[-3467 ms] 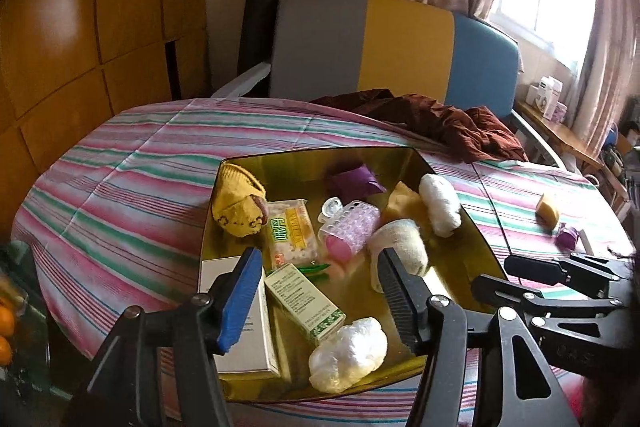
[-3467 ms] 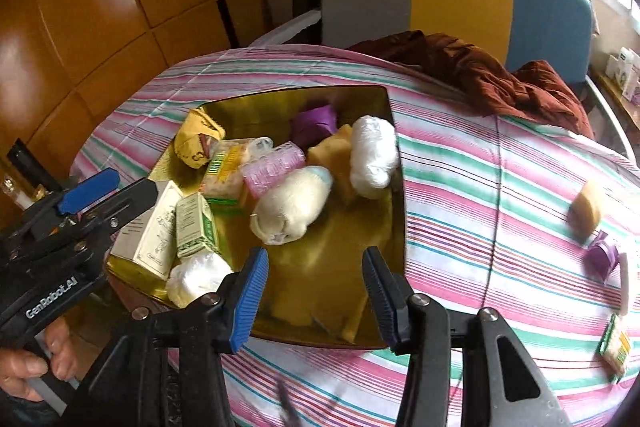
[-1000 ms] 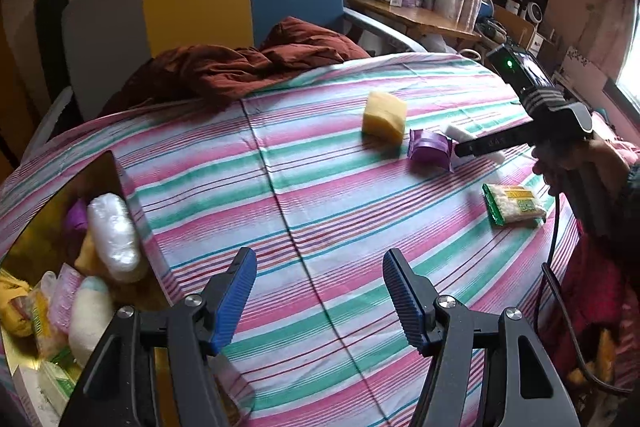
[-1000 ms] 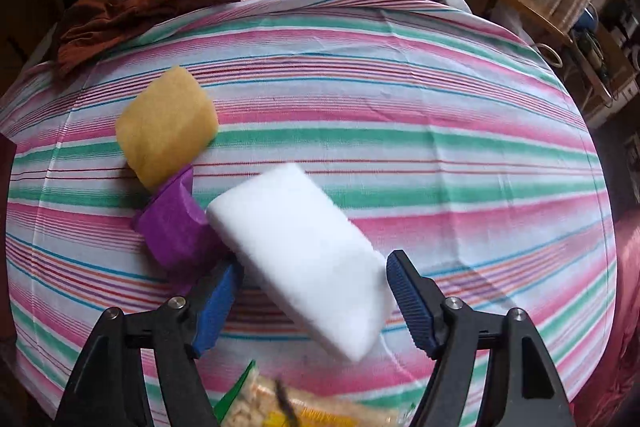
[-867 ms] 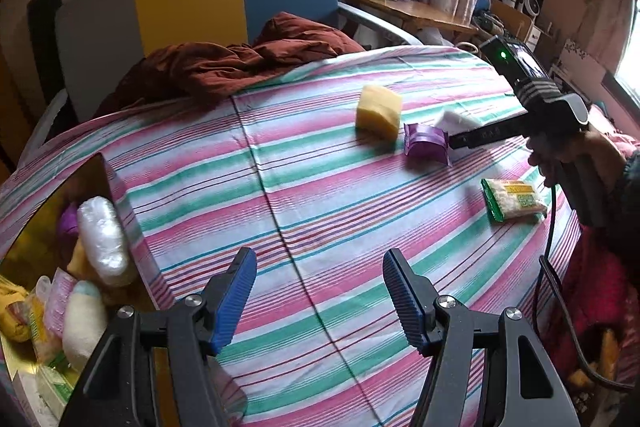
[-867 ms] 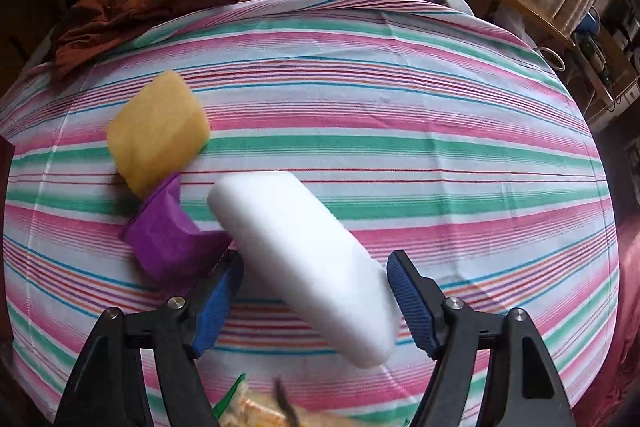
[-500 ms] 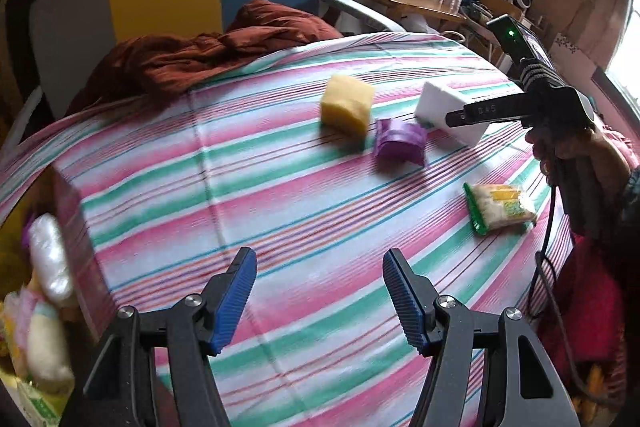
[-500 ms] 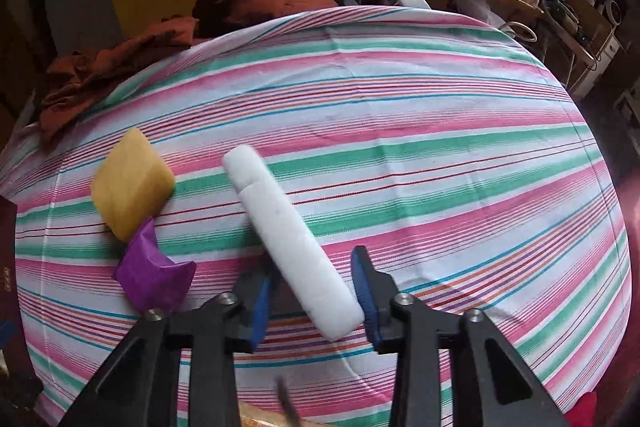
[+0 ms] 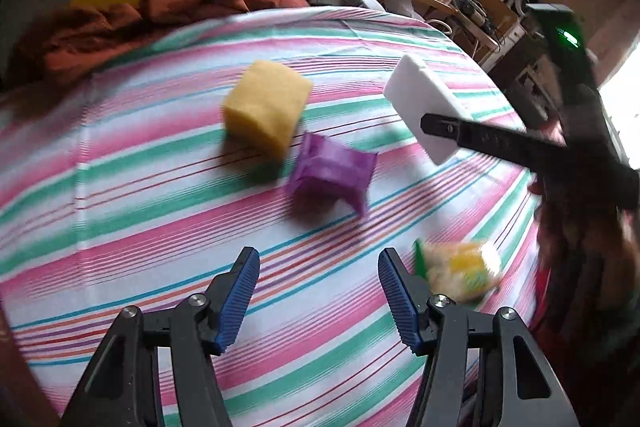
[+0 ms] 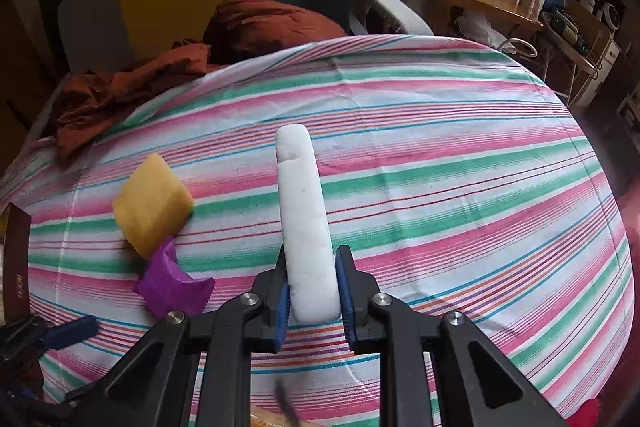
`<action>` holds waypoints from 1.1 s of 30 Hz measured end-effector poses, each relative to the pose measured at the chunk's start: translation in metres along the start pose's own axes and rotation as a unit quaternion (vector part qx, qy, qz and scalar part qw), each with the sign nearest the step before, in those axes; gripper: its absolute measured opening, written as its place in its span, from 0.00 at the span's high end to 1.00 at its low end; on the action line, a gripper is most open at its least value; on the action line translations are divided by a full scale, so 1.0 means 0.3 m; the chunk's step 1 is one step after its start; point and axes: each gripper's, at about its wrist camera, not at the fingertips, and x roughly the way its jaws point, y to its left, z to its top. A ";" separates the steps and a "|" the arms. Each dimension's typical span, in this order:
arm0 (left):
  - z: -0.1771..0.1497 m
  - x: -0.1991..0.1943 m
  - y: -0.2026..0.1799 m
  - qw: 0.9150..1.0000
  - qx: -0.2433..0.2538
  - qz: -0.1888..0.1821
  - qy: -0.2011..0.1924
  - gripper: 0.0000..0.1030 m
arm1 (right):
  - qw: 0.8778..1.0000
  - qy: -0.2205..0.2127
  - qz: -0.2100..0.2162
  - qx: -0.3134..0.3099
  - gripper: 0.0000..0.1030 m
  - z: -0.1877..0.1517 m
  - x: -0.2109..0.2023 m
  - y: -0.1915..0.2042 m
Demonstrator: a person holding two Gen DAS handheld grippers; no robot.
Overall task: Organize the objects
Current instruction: 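Grasp the purple snack packet with the left tool while the right tool grasps the white foam block, then carry the purple packet and white foam block over the gold tray with both tools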
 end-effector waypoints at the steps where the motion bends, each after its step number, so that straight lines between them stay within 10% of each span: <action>1: 0.019 0.016 -0.002 1.000 -0.015 -0.008 0.004 0.40 | 1.000 -0.001 -0.001 0.003 0.81 -0.001 -0.001 -0.003; 13: 0.168 0.176 0.004 0.983 -0.181 -0.002 0.019 0.38 | 1.000 -0.013 -0.005 0.001 0.81 0.003 -0.012 -0.008; 21: 0.141 0.195 -0.086 0.997 -0.035 0.058 0.021 0.41 | 1.000 -0.010 -0.005 -0.009 0.81 -0.002 -0.005 0.000; 26: 0.111 0.176 -0.090 0.997 0.014 0.080 0.007 0.67 | 0.999 0.000 0.003 -0.033 0.81 -0.009 0.014 0.025; 33: -0.040 0.067 -0.026 0.994 0.060 0.090 -0.022 0.69 | 0.997 -0.007 0.033 -0.076 0.81 -0.023 0.006 0.088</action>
